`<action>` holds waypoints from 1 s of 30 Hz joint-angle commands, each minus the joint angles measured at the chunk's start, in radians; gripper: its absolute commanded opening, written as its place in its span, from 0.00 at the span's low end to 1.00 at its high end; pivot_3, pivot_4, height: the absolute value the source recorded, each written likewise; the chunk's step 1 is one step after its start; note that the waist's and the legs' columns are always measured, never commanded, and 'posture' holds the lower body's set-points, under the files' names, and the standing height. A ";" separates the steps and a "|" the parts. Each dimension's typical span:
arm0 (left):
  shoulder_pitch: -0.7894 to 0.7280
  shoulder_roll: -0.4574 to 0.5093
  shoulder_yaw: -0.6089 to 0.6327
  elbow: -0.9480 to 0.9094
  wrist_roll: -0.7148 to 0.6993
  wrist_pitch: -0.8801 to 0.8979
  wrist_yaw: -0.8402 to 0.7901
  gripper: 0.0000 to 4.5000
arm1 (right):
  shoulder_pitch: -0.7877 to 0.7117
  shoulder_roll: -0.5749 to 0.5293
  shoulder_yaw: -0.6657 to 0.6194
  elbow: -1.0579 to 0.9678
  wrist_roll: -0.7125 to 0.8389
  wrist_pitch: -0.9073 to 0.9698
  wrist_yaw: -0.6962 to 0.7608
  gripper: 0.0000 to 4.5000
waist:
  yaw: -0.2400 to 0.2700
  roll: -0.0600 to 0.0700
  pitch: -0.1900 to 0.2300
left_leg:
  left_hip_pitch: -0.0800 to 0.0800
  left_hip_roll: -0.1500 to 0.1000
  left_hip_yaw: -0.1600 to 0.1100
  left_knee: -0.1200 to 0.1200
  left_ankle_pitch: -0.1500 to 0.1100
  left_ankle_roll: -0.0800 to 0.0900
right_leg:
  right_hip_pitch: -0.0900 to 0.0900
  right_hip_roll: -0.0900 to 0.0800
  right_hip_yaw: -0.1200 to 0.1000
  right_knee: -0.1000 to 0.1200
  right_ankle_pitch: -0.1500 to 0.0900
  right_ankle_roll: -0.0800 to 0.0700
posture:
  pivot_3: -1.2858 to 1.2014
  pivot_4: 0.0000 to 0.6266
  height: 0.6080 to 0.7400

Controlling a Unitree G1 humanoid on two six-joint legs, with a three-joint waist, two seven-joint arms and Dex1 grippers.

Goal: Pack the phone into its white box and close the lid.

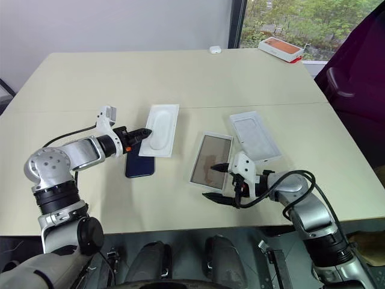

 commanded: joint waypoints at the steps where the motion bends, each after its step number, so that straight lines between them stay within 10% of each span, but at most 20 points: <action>1: -0.013 0.022 0.000 -0.028 -0.015 -0.027 -0.023 0.01 | 0.000 0.008 0.022 -0.053 -0.026 0.001 -0.038 1.00 | 0.000 0.000 0.000 | 0.000 0.000 0.000 0.000 0.000 0.000 | 0.000 0.000 0.000 0.000 0.000 0.000 | 0.52 0.24 1.00; 5: -0.007 0.023 -0.015 -0.026 -0.006 -0.039 -0.027 0.00 | -0.005 -0.003 0.050 -0.031 -0.054 0.001 -0.046 0.81 | 0.001 0.000 0.000 | -0.001 -0.001 0.000 0.000 0.000 0.000 | 0.000 0.000 0.000 0.000 0.000 0.000 | 0.52 0.24 1.00; 12: 0.005 0.021 -0.020 -0.034 -0.007 -0.046 -0.021 0.00 | -0.008 -0.019 0.096 0.027 -0.153 -0.085 -0.048 0.02 | 0.001 -0.001 0.000 | -0.001 -0.001 0.000 0.000 0.000 0.000 | 0.000 0.000 0.000 -0.001 -0.001 0.001 | 0.52 0.24 1.00; 30: -0.054 -0.020 0.001 -0.021 -0.030 -0.005 0.024 0.00 | -0.281 0.045 0.174 0.394 -0.249 -0.537 0.142 0.01 | 0.000 -0.002 0.001 | -0.008 -0.001 0.000 0.002 0.001 -0.002 | -0.004 -0.001 -0.003 -0.001 0.001 0.000 | 0.52 0.24 1.00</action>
